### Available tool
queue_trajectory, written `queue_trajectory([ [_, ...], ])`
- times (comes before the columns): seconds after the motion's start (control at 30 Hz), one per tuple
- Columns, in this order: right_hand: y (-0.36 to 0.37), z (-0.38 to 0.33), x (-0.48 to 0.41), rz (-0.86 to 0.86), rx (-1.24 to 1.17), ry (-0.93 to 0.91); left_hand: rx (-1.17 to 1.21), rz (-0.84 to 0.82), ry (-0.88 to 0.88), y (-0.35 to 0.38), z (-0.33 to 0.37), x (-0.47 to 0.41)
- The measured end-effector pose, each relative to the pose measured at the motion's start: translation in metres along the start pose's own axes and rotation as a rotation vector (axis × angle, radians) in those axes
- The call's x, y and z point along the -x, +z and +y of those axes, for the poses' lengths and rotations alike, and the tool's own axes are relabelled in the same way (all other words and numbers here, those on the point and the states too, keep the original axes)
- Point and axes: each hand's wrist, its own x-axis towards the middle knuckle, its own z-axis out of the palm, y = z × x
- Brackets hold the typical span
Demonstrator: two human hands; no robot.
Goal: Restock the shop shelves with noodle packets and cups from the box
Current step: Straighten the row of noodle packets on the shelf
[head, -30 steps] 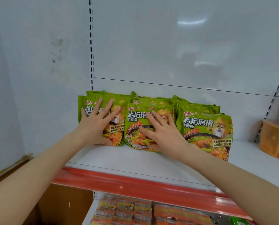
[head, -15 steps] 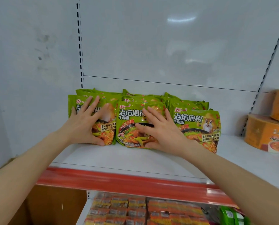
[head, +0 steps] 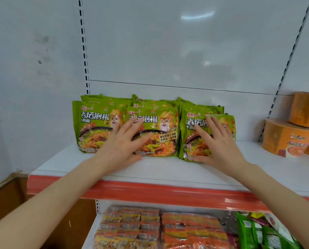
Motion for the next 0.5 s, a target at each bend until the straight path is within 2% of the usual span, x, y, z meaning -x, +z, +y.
queue_trajectory([
  [0.13,0.004,0.018,0.007,-0.080,0.015,0.021,0.032,-0.086,0.111,-0.001,0.051,-0.037],
  [0.2,0.007,0.024,0.004,-0.141,0.006,0.028,0.026,-0.260,0.115,0.004,0.057,-0.048],
  [0.27,0.008,0.027,-0.001,-0.173,0.003,0.012,0.006,-0.357,0.124,0.003,0.059,-0.053],
  [0.5,0.004,0.024,-0.005,-0.138,-0.063,-0.027,-0.074,-0.441,0.094,-0.001,0.069,-0.056],
])
